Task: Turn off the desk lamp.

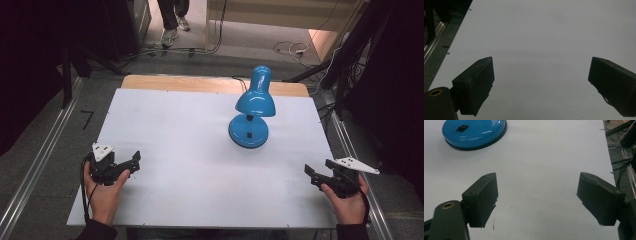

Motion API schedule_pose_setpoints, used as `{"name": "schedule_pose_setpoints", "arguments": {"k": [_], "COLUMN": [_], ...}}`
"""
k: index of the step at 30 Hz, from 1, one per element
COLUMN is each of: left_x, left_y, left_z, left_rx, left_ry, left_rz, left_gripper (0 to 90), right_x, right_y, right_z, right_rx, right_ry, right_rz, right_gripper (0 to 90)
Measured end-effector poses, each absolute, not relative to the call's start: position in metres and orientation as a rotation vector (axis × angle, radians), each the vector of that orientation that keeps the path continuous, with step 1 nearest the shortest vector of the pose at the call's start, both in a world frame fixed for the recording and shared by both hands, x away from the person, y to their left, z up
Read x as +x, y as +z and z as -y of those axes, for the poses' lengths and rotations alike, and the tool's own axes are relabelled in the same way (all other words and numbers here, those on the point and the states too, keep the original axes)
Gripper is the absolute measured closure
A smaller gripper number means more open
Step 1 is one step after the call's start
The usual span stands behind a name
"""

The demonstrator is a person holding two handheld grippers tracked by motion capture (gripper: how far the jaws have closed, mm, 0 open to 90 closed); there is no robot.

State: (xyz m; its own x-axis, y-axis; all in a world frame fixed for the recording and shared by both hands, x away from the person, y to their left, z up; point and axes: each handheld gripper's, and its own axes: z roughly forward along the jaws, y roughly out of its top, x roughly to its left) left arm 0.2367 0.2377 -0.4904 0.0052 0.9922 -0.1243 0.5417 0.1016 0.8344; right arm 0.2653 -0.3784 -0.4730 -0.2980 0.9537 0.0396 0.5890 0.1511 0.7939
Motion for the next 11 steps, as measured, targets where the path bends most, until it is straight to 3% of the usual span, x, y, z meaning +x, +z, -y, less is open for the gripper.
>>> {"name": "schedule_pose_setpoints", "arguments": {"k": [11], "left_x": [0.2377], "left_y": [-0.4926], "left_z": [-0.2392], "left_rx": [1.547], "left_ry": [0.748], "left_rz": [-1.648], "left_gripper": [7.1], "right_x": [0.2676], "right_y": [-0.4826], "right_z": [0.3747], "right_rx": [1.457], "right_ry": [0.940], "right_rz": [-1.984], "right_gripper": [14.5]}}
